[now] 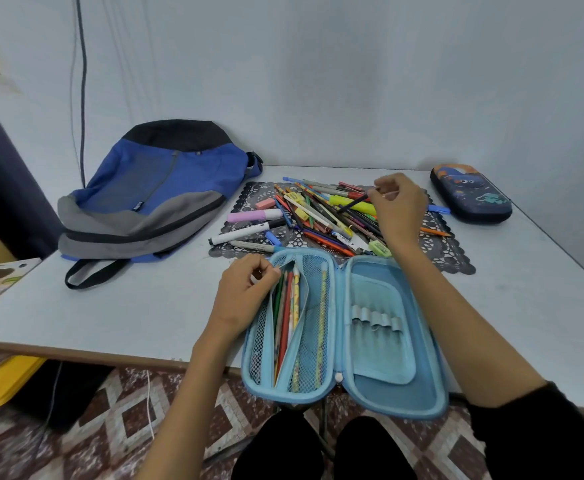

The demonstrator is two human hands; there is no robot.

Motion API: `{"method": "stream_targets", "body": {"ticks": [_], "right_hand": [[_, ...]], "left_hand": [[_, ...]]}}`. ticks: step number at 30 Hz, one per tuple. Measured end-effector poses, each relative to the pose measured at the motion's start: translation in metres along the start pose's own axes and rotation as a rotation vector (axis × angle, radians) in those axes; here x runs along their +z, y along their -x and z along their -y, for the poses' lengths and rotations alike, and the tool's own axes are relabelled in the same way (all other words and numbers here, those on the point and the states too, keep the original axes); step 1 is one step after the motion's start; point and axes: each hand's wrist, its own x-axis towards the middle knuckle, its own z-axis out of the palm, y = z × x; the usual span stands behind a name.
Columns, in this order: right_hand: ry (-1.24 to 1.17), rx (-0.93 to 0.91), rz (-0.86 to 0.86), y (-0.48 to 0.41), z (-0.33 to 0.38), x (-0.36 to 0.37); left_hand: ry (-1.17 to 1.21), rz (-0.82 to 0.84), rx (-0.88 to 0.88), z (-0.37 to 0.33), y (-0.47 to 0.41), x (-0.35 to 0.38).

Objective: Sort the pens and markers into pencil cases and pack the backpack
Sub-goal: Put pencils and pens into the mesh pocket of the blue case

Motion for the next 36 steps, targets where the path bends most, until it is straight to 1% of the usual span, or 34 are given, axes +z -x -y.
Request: {"method": "stream_targets", "body": {"ticks": [3,5,7,10,12,14,17,22,24,26,29,32,36], "right_hand": [[-0.239,-0.006,-0.13,0.0,0.014,-0.001],[-0.313,-0.024,-0.172,0.002,0.021,-0.001],[-0.375,-0.01,-0.158,0.004,0.027,0.0],[-0.523,0.067,-0.067,0.009,0.037,0.0],[-0.615,0.152,0.063,0.015,0.045,0.0],[-0.666,0.259,0.263,0.024,0.052,0.0],[-0.574,0.347,0.562,0.038,0.055,0.002],[-0.519,0.448,0.819,0.06,0.051,0.015],[-0.476,0.483,0.948,0.064,0.05,0.016],[-0.43,0.46,1.069,0.064,0.048,0.014],[-0.323,0.319,1.195,0.067,0.049,0.012],[-0.21,0.136,1.19,0.072,0.051,0.016],[-0.041,-0.036,1.138,0.074,0.053,0.02]], "left_hand": [[-0.001,-0.002,-0.003,0.0,0.0,-0.001],[0.0,-0.003,-0.003,0.0,0.001,-0.001],[0.001,-0.005,-0.005,0.0,0.001,-0.001],[0.003,-0.006,-0.009,-0.001,0.001,-0.001],[0.0,-0.007,-0.008,-0.002,0.001,-0.001],[-0.002,-0.007,-0.006,-0.002,0.001,-0.001],[-0.008,-0.011,-0.002,-0.003,0.001,-0.001],[-0.038,-0.023,0.024,-0.002,0.0,-0.001],[-0.067,-0.024,0.044,-0.002,0.0,-0.001],[-0.088,-0.026,0.058,-0.003,-0.001,-0.001],[-0.098,-0.031,0.063,-0.003,-0.001,-0.001],[-0.098,-0.028,0.06,-0.002,0.0,-0.001],[-0.103,-0.024,0.05,-0.002,0.0,-0.001]]}}
